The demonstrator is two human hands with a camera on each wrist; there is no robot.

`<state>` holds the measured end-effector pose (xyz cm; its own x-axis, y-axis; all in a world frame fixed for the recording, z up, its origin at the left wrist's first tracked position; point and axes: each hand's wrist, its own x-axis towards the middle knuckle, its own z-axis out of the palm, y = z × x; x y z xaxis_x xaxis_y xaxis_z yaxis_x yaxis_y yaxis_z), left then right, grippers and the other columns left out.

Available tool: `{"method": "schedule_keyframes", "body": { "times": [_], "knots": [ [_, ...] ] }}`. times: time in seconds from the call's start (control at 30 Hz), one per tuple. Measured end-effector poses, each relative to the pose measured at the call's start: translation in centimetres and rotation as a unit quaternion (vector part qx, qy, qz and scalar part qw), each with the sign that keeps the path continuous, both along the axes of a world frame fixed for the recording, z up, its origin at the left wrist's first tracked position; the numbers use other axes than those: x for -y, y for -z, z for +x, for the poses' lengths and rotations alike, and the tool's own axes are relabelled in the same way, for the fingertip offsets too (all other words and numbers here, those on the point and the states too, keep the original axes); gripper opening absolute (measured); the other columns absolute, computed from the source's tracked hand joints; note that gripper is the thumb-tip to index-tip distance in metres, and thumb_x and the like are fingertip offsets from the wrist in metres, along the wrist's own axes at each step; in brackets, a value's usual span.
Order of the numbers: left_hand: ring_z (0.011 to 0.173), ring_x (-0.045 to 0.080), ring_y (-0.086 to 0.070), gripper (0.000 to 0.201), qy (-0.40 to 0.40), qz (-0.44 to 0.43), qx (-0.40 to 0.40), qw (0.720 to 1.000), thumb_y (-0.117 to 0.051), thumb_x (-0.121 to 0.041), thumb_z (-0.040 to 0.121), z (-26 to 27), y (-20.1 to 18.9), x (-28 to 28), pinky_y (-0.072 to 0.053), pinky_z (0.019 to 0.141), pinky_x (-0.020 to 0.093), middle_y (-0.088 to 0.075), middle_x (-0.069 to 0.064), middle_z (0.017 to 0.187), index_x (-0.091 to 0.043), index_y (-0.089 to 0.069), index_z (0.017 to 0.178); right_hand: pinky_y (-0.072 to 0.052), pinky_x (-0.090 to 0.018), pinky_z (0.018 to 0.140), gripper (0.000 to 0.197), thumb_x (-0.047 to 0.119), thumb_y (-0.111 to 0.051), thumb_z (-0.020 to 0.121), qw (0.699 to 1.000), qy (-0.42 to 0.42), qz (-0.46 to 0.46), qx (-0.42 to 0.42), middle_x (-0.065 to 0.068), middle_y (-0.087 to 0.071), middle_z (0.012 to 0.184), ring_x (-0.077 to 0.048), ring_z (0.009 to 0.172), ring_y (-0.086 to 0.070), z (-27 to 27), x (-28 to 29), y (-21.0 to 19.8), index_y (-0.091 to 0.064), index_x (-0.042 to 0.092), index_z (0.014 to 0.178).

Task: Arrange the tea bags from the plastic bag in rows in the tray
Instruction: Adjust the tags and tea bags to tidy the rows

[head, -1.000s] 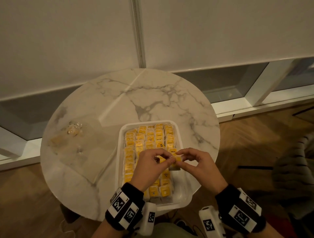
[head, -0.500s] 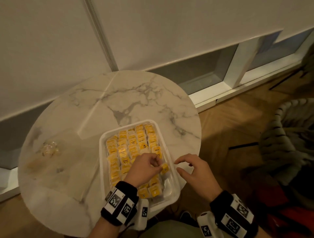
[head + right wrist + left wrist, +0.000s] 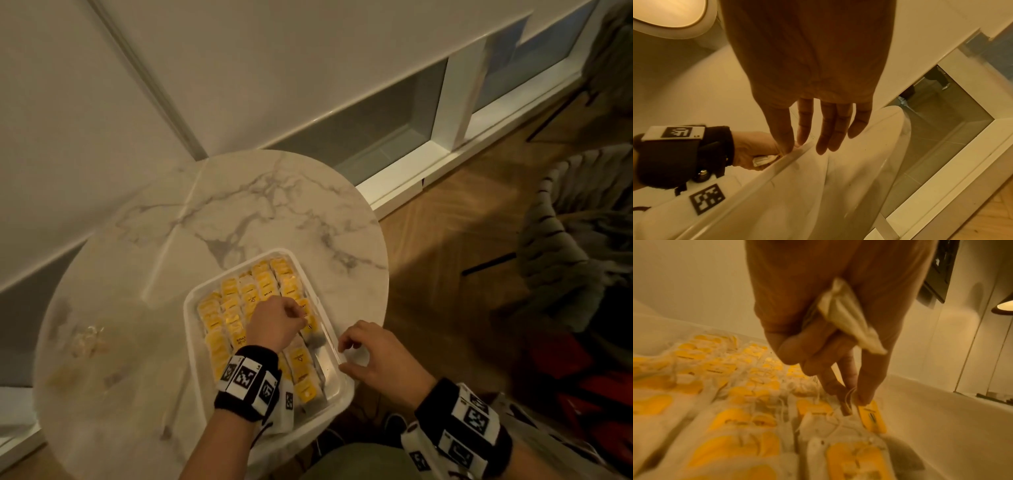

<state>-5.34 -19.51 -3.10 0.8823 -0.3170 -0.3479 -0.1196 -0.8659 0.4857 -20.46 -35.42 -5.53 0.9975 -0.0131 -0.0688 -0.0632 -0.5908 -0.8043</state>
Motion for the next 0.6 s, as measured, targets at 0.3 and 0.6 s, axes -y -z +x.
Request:
{"method": "schedule_keyframes", "body": {
  "times": [0.3, 0.6],
  "knots": [
    [0.079, 0.006, -0.059, 0.008, 0.064, -0.003, 0.075, 0.995, -0.07, -0.024, 0.085, -2.2, -2.0, -0.5, -0.048, 0.07, 0.027, -0.064, -0.013, 0.083, -0.031, -0.069, 0.087, -0.044, -0.017, 0.08, 0.014, 0.033, -0.069, 0.086, 1.0, -0.002, 0.017, -0.002, 0.013, -0.06, 0.092, -0.003, 0.089, -0.053, 0.0, -0.1, 0.0, -0.059, 0.026, 0.094],
    [0.103, 0.017, -0.063, 0.04, 0.157, 0.099, -0.06, 0.981, -0.067, -0.039, 0.086, -2.7, -0.9, -0.2, -0.053, 0.087, 0.034, -0.068, 0.0, 0.115, -0.025, -0.067, 0.123, -0.049, -0.022, 0.071, 0.015, 0.031, -0.07, 0.087, 0.998, 0.012, 0.055, -0.037, 0.005, -0.063, 0.08, -0.009, 0.079, -0.058, -0.1, -0.5, -0.1, -0.06, 0.02, 0.083]
  ]
}}
